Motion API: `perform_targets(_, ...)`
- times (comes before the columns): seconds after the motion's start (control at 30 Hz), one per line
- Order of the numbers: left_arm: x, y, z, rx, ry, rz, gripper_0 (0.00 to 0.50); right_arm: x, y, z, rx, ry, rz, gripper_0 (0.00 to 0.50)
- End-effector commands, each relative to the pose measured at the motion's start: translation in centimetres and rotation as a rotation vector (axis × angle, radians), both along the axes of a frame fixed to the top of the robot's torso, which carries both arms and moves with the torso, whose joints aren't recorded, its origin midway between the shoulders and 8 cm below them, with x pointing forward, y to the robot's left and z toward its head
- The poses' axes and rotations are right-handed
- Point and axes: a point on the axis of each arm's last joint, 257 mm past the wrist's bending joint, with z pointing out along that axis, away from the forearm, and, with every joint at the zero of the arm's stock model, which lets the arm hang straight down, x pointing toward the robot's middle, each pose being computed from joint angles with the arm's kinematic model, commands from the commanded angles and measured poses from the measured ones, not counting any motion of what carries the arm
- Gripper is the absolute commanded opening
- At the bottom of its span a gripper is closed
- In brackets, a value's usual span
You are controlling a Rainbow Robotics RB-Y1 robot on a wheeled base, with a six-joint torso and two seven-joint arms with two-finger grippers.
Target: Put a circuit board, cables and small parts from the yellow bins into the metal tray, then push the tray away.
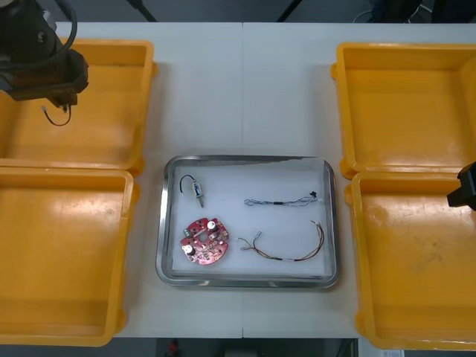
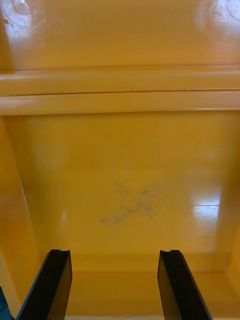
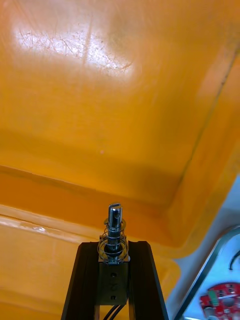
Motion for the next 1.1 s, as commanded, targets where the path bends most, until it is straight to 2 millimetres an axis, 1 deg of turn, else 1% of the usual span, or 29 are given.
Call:
perform_targets(0.03,0.3,-3.0,2.5,-0.090,-0.075,0.122,0.000,-0.2,-1.5,1.5,-0.034,-0.030,-0.031,0.500)
perform_targets(0.13,0.0,-5.0,2.1,-0.118,-0.073,0.154,0.000,-0.2,-1.5,1.5,-0.034,-0.030,-0.031,0.500)
perform_targets(0.17,0.0,-5.4,2.2,-0.125,-0.079,0.156,0.000,-0.2,-1.5,1.5,-0.034,-0.030,-0.031,0.500)
perform_targets(0.23,0.2,-7.1,2.0,-0.150,-0.093,0.169,0.000,-0.2,-1.5,1.5,-0.034,-0.030,-0.031,0.500)
perform_targets(0.27,0.2,-7.5,2.0,-0.154,-0.097,0.173,0.000,-0.2,-1.5,1.5,-0.034,-0.030,-0.031,0.500)
perform_targets(0.33,0.3,-9.6,1.7,-0.190,-0.105,0.187,0.000,-0.2,-1.5,1.5,-0.034,-0.030,-0.031,0.500)
perform_targets(0.37,0.3,-10.1,1.6,-0.198,-0.108,0.191,0.000,-0.2,-1.5,1.5,-0.034,-0.030,-0.031,0.500)
perform_targets(0.43,0.4,-12.2,1.2,-0.225,-0.117,0.206,0.000,-0.2,-1.5,1.5,-0.034,-0.030,-0.031,0.500)
perform_targets(0.47,0.4,-12.7,1.1,-0.229,-0.120,0.209,0.000,-0.2,-1.5,1.5,-0.034,-0.030,-0.031,0.500)
perform_targets(0.5,0.4,-13.7,0.9,-0.237,-0.127,0.211,0.000,-0.2,-1.5,1.5,-0.034,-0.030,-0.031,0.500)
perform_targets(0.53,0.4,-14.7,0.4,-0.239,-0.126,0.214,0.000,-0.2,-1.5,1.5,-0.034,-0.030,-0.031,0.500)
perform_targets(0.57,0.3,-15.0,0.1,-0.240,-0.124,0.218,0.000,-0.2,-1.5,1.5,-0.034,-0.030,-0.031,0.500)
perform_targets(0.6,0.3,-15.8,-0.3,-0.242,-0.125,0.222,0.000,-0.2,-1.5,1.5,-0.034,-0.030,-0.031,0.500)
perform_targets(0.67,-0.1,-17.2,-1.7,-0.239,-0.119,0.221,0.000,-0.2,-1.5,1.5,-0.034,-0.030,-0.031,0.500)
perform_targets(0.7,-0.2,-17.6,-2.0,-0.237,-0.120,0.218,0.000,-0.2,-1.5,1.5,-0.034,-0.030,-0.031,0.500)
perform_targets(0.77,-0.9,-18.7,-3.7,-0.225,-0.118,0.212,0.000,-0.2,-1.5,1.5,-0.034,-0.030,-0.031,0.500)
perform_targets(0.93,-2.4,-20.4,-6.7,-0.192,-0.127,0.198,0.000,-0.2,-1.5,1.5,-0.034,-0.030,-0.031,0.500)
perform_targets(1.1,-4.0,-21.3,-9.2,-0.168,-0.117,0.189,0.000,-0.2,-1.5,1.5,-0.034,-0.030,-0.031,0.500)
